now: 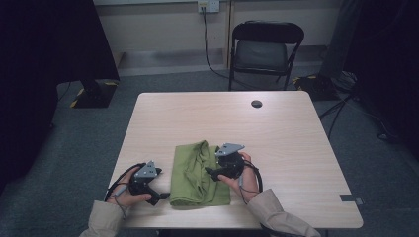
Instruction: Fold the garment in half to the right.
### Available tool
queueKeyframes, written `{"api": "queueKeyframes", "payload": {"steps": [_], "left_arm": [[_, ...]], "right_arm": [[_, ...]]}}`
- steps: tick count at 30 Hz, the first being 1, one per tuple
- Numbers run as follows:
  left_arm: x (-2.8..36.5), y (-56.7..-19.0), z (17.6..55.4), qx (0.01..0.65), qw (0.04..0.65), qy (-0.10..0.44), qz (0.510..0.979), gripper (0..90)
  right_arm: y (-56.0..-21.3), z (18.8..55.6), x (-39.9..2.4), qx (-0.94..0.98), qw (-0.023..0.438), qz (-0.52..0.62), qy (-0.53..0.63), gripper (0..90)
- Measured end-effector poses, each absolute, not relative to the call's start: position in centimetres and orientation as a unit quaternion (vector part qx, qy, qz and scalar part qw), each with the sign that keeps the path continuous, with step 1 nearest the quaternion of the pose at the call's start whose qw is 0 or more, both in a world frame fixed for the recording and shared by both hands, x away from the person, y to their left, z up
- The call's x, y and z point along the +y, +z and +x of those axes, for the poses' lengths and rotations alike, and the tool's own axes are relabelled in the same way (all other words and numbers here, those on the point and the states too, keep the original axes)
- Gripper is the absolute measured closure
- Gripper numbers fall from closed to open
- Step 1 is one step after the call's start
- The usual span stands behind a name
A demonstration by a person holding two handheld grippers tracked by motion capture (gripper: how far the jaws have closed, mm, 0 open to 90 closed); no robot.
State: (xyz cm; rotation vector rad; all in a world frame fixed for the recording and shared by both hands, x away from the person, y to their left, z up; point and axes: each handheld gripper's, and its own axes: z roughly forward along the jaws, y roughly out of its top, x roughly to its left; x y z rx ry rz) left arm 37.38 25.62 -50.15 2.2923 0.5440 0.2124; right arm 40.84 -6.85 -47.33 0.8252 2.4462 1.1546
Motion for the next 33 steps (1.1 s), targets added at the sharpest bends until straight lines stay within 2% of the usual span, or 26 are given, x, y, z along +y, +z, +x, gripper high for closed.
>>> {"api": "queueKeyframes", "payload": {"steps": [3,4,16,20,24,28,30,31,33], "left_arm": [[25.6,-50.1,37.4,0.212,0.378,0.083,0.897,0.0],[25.6,-50.1,37.4,0.213,0.378,0.083,0.897,0.0],[25.6,-50.1,37.6,0.214,0.378,0.080,0.897,0.0],[25.5,-49.6,37.9,0.221,0.361,0.074,0.903,0.5],[25.6,-48.5,38.4,0.223,0.365,0.090,0.899,1.3],[25.3,-46.1,39.4,0.241,0.415,0.085,0.874,1.3],[24.8,-45.0,40.0,0.247,0.419,0.063,0.871,6.0],[24.3,-44.5,40.3,0.254,0.415,0.052,0.872,14.4],[23.2,-44.1,40.9,0.246,0.405,0.052,0.879,18.3]], "right_arm": [[-47.6,40.7,-7.5,0.860,0.155,0.286,0.393,1.2],[-47.7,40.5,-7.9,0.861,0.153,0.283,0.394,0.0],[-49.2,39.2,-11.8,0.883,0.128,0.240,0.382,0.4],[-50.0,38.9,-12.4,0.891,0.111,0.228,0.378,0.7],[-50.0,38.7,-12.7,0.893,0.102,0.225,0.377,0.6],[-50.0,38.6,-12.8,0.893,0.090,0.233,0.373,0.0],[-50.0,38.6,-12.8,0.894,0.090,0.233,0.373,0.0],[-50.0,38.6,-12.8,0.893,0.091,0.234,0.373,0.0],[-50.0,38.5,-12.8,0.893,0.092,0.235,0.373,0.0]]}}
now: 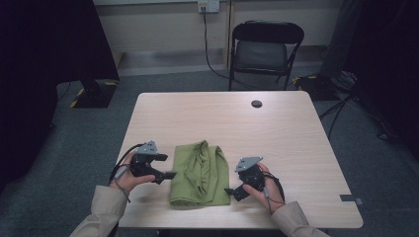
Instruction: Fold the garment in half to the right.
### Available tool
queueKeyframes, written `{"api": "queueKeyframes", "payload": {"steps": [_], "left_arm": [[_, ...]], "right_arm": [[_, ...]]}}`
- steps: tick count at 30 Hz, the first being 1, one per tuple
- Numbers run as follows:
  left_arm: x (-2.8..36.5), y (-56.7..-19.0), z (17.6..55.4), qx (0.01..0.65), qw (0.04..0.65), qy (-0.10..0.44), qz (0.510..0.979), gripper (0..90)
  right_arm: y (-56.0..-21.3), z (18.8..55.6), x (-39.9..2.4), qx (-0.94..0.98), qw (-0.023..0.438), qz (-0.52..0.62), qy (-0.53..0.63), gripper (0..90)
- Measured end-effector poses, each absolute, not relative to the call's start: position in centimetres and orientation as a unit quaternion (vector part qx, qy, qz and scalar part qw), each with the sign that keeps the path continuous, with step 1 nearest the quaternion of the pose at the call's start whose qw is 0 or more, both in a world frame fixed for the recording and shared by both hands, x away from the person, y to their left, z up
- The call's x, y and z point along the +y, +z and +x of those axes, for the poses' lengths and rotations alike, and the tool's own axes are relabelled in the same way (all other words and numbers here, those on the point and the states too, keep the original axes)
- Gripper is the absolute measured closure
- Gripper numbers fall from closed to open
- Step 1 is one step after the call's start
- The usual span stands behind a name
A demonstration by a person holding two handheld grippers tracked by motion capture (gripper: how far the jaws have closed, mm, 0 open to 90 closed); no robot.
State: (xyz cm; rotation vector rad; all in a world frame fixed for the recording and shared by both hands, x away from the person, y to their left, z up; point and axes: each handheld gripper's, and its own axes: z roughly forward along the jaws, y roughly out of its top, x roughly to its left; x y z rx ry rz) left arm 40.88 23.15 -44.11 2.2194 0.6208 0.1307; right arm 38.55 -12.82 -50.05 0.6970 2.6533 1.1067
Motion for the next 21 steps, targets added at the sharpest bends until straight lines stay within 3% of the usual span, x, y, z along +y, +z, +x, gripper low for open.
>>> {"api": "queueKeyframes", "payload": {"steps": [7,15,19,21], "left_arm": [[20.0,-44.3,41.9,0.190,0.408,0.065,0.891,24.8],[19.0,-44.9,43.3,0.237,0.386,0.044,0.890,36.3],[18.5,-45.2,43.5,0.249,0.374,0.035,0.893,46.0],[17.9,-45.2,43.5,0.257,0.366,0.021,0.894,55.0]], "right_arm": [[-50.1,38.5,-12.8,0.893,0.092,0.235,0.372,0.0],[-50.1,38.5,-12.8,0.893,0.093,0.236,0.372,0.0],[-50.1,38.5,-12.8,0.893,0.093,0.236,0.372,0.0],[-50.1,38.5,-12.8,0.893,0.093,0.236,0.372,0.0]]}}
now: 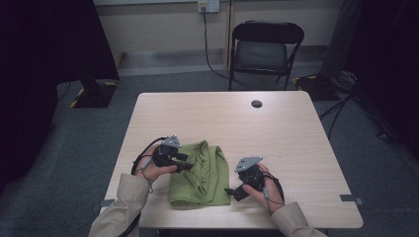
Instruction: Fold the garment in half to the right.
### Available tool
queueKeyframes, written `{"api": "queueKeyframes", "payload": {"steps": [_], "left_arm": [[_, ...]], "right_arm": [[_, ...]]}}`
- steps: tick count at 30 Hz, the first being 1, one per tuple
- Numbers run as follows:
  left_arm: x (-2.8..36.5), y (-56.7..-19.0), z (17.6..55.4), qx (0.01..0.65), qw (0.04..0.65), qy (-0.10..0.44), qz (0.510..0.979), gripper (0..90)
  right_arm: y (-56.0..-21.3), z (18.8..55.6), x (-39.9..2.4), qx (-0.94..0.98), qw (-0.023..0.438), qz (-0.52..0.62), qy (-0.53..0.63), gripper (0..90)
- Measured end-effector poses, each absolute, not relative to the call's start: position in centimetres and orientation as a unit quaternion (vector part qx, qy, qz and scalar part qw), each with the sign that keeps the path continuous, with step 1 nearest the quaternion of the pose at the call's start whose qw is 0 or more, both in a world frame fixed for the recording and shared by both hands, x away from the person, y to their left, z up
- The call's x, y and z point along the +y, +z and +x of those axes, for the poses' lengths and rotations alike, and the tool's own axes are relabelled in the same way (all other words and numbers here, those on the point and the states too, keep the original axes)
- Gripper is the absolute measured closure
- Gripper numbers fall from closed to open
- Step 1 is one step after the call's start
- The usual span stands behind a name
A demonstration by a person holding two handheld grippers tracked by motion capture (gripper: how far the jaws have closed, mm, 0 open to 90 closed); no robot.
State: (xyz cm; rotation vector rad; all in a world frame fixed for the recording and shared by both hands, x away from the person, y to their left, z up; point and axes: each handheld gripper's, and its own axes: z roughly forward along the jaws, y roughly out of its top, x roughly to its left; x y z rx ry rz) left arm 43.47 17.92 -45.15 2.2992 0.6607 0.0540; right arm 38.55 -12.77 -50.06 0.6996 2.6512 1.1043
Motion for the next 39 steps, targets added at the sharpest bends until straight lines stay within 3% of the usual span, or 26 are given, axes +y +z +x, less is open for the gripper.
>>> {"api": "queueKeyframes", "payload": {"steps": [5,6,22,30,33,37,39], "left_arm": [[16.6,-44.8,43.5,0.285,0.332,-0.009,0.899,84.5],[16.5,-44.5,43.6,0.287,0.333,-0.010,0.898,86.9],[13.0,-40.0,43.5,0.282,0.337,-0.032,0.898,87.9],[10.8,-40.2,43.3,0.260,0.326,-0.028,0.908,87.8],[10.2,-40.7,43.2,0.252,0.328,-0.027,0.910,86.7],[9.6,-40.9,42.9,0.231,0.352,-0.006,0.907,68.5],[9.6,-40.9,42.9,0.209,0.362,0.019,0.908,53.7]], "right_arm": [[-50.1,38.6,-12.7,0.893,0.093,0.235,0.372,0.0],[-50.1,38.6,-12.7,0.893,0.093,0.235,0.372,0.0],[-50.1,38.8,-12.3,0.895,0.090,0.229,0.372,0.0],[-50.1,38.8,-12.3,0.896,0.090,0.226,0.372,0.0],[-50.1,38.9,-12.2,0.896,0.090,0.226,0.372,0.0],[-50.1,38.9,-12.2,0.896,0.090,0.225,0.372,0.0],[-50.1,38.9,-12.2,0.896,0.090,0.225,0.372,0.0]]}}
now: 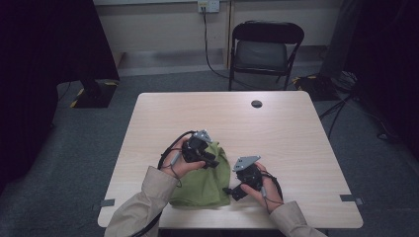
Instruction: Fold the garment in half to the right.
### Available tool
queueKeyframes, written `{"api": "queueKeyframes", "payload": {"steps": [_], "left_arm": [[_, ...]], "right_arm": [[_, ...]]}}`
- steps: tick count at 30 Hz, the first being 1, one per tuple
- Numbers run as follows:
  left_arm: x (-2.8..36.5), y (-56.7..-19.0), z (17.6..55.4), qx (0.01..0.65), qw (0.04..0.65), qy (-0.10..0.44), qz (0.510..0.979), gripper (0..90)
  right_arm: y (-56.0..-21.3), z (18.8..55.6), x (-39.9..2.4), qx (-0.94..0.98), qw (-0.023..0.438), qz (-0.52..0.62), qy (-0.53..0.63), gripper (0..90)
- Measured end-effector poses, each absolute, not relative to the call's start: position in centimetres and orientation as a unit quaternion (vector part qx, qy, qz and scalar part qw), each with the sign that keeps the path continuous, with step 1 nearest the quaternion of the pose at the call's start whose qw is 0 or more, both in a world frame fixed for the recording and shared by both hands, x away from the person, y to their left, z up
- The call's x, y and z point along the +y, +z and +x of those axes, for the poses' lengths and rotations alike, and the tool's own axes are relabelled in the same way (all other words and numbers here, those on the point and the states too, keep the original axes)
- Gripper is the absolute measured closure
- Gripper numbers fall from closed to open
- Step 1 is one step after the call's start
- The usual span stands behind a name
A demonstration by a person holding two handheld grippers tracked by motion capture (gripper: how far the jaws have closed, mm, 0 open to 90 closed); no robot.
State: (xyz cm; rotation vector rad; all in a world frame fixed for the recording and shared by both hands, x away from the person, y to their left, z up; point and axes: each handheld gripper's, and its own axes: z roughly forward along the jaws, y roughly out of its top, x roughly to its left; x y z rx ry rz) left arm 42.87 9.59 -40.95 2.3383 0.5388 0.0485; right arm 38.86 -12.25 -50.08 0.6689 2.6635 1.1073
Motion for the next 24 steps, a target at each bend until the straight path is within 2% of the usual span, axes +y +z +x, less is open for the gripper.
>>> {"api": "queueKeyframes", "payload": {"steps": [2,4,7,12,24], "left_arm": [[10.0,-41.0,42.8,0.196,0.374,0.037,0.906,39.8],[10.5,-41.0,42.8,0.168,0.381,0.055,0.907,30.4],[11.7,-41.1,42.7,0.181,0.394,0.061,0.899,13.7],[13.8,-41.8,42.2,0.178,0.397,0.063,0.898,5.1],[18.1,-44.6,40.4,0.188,0.402,0.067,0.894,1.6]], "right_arm": [[-50.1,38.9,-12.2,0.896,0.090,0.225,0.372,0.0],[-50.1,38.9,-12.2,0.896,0.090,0.225,0.372,0.0],[-50.1,38.9,-12.2,0.896,0.089,0.225,0.372,0.0],[-50.1,38.9,-12.2,0.896,0.089,0.224,0.373,0.0],[-50.1,39.0,-12.2,0.897,0.086,0.221,0.372,0.0]]}}
